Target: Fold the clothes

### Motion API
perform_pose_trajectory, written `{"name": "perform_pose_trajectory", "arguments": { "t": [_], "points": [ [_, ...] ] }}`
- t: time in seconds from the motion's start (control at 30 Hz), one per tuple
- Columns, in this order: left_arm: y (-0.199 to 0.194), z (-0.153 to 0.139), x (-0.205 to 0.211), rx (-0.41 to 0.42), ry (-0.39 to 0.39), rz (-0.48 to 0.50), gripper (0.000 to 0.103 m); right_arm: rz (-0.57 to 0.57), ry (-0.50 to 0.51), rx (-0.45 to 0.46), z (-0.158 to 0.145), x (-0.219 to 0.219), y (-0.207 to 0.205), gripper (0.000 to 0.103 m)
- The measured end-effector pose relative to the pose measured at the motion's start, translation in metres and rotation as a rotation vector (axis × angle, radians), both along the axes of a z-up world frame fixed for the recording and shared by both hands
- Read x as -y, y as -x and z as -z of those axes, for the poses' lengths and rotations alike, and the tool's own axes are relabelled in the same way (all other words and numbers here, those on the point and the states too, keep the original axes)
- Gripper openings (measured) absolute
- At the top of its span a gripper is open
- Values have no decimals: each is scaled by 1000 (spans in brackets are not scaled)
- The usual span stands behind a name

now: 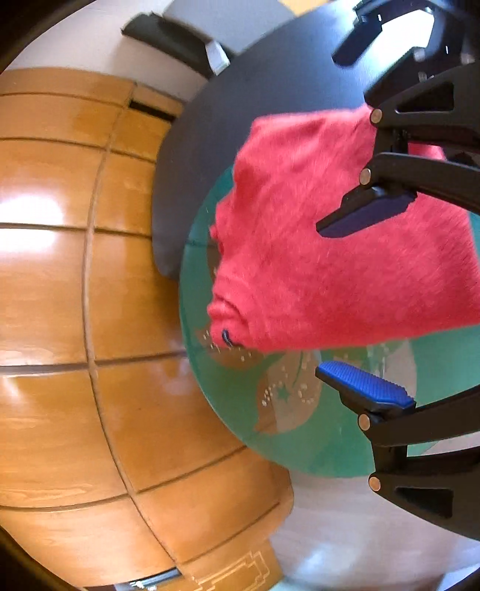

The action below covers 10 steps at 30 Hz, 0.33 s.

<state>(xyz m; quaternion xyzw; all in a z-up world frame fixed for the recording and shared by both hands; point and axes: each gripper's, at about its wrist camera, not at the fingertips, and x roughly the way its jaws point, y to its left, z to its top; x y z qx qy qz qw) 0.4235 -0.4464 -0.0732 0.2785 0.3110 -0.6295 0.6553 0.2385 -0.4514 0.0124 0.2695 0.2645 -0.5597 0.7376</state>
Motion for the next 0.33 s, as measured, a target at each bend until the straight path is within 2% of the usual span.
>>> {"name": "perform_pose_trajectory", "arguments": {
  "t": [0.23,0.33],
  "points": [
    [3,-13,-27,-16,50,28,65,17,19,-21,-4,-28,7,68],
    [8,-17,-35,10,52,41,65,36,28,-50,-8,-39,7,69]
  ]
}}
